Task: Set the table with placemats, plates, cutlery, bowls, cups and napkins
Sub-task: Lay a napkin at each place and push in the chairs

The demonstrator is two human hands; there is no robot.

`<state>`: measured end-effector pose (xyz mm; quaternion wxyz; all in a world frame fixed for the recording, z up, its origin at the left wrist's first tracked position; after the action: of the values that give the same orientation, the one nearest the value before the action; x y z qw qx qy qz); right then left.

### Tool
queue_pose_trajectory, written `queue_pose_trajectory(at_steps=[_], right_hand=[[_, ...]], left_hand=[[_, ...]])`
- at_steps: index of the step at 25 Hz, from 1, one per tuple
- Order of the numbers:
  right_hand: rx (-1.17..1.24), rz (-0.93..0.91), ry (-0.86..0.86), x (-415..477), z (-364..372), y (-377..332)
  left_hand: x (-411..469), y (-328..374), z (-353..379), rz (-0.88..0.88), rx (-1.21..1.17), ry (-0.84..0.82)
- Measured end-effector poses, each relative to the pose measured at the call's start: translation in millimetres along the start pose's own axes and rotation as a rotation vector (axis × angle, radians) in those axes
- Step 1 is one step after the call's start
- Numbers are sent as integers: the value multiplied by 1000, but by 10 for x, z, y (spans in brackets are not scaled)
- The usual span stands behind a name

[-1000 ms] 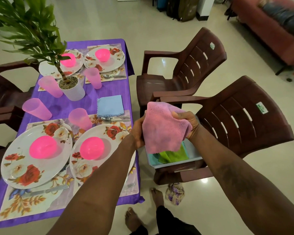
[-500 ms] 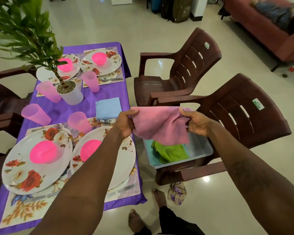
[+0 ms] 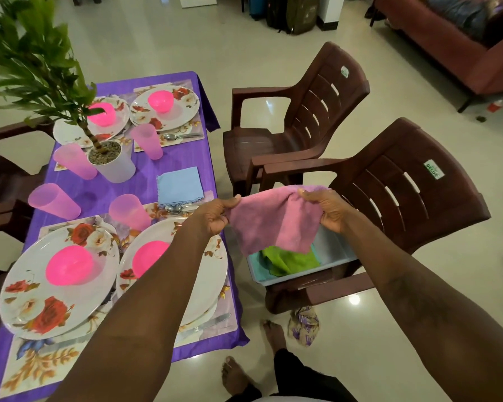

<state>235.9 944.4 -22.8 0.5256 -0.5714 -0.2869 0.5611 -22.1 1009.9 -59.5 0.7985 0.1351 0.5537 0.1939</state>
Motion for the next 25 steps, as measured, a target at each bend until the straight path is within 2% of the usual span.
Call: queue_pose_trajectory(at_steps=[4, 6, 10, 15, 20, 23, 25], right_hand=[[-67, 68, 197, 82, -400, 177], [-76, 124, 221, 62, -479, 234], [3, 173, 166, 46, -413, 276], [72, 197, 75, 99, -355, 314], [20, 260, 161, 170, -512, 421], [16, 222, 133, 175, -462, 347], [62, 88, 73, 224, -398, 160]], left_hand=[[-11, -40, -142, -100, 135, 93], [-30, -41, -149, -112, 150, 123], [55, -72, -44, -102, 56, 97], [115, -43, -113, -74, 346, 215], [92, 237, -60, 58, 406, 128], [64, 309, -101, 72, 472, 198], [3, 465, -2, 204, 493, 122]])
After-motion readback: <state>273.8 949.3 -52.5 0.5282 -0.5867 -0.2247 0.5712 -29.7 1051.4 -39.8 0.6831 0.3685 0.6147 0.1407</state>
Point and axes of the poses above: each hand's wrist, its own x-axis towards the middle knuckle, its own z-axis out of the palm, y = z × x, the point moved 10 cm from there along x, towards the middle knuckle, and after that the axes turned 10 degrees about -z, right-handed, at the moved point
